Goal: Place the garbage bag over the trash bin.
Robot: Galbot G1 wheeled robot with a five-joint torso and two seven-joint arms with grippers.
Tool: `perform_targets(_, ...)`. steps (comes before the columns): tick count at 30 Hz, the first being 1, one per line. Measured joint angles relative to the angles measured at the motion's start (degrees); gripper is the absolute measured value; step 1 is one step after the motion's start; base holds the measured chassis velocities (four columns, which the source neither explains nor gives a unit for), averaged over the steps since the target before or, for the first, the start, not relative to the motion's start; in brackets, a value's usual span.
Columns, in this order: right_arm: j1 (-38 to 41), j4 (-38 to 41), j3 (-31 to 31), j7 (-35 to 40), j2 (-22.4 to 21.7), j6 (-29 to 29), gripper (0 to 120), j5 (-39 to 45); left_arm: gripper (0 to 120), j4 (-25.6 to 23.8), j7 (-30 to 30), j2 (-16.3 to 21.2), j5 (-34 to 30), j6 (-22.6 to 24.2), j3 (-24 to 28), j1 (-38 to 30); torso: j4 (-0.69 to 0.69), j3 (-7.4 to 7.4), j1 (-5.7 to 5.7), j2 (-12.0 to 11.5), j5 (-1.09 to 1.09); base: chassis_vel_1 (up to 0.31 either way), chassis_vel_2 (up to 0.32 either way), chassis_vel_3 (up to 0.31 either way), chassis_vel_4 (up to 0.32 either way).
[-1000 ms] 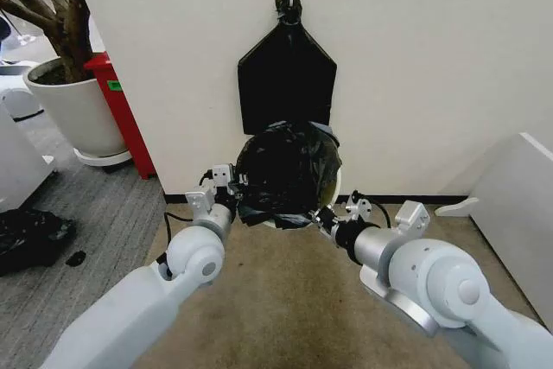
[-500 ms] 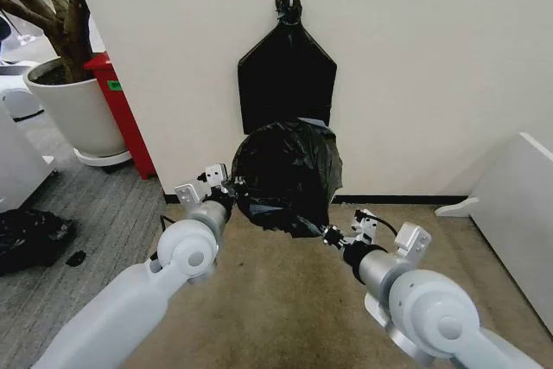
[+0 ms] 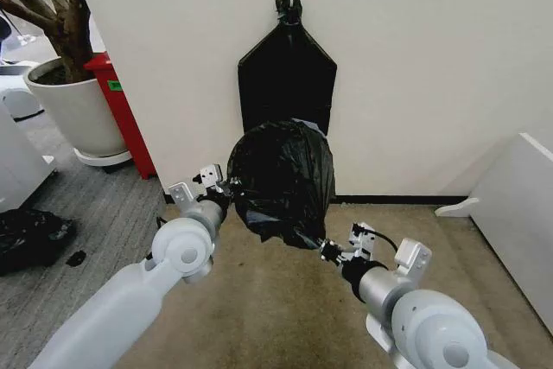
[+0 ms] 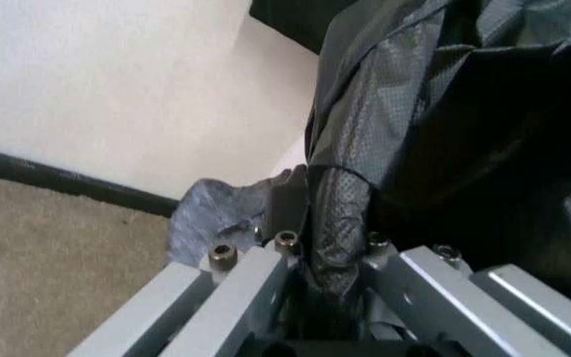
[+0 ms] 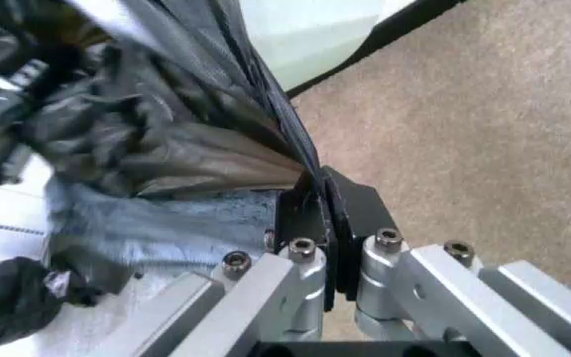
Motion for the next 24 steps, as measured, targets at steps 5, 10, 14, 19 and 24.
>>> perform_targets(5, -1.0, -3.21, -0.4, -4.26, 0.08, -0.48, 0, -7.26, 1, -0.92, -0.57, 0.25, -1.38, -0.13, -0.2, 0.1, 0.0, 0.0, 0.0, 0.0, 0.0, 0.0, 0.0, 0.0, 0.0)
perform_targets(10, -1.75, -6.99, -0.2, -8.76, -0.27, -0.06, 0, -16.23, 1, -1.95, -0.77, 0.67, -2.48, -0.15, -0.65, 0.76, 0.0, 0.0, 0.0, 0.0, 0.0, 0.0, 0.0, 0.0, 0.0)
perform_targets(14, -1.75, -8.45, 0.3, -10.38, -0.35, 0.36, 0, -18.79, 1, -2.57, -0.77, 0.9, -2.99, -0.1, -1.21, 1.58, 0.0, 0.0, 0.0, 0.0, 0.0, 0.0, 0.0, 0.0, 0.0)
perform_targets(19, -0.76, -12.69, 0.22, -13.44, -0.02, 0.75, 0, -23.59, 1, -4.21, -1.15, 1.26, -5.05, 0.4, -2.58, 3.23, 0.0, 0.0, 0.0, 0.0, 0.0, 0.0, 0.0, 0.0, 0.0)
perform_targets(24, -0.03, -14.19, 0.1, -13.89, 0.37, 0.63, 0, -23.64, 1, -5.22, -1.36, 1.61, -6.57, 0.61, -3.64, 3.92, 0.0, 0.0, 0.0, 0.0, 0.01, 0.0, 0.0, 0.0, 0.0)
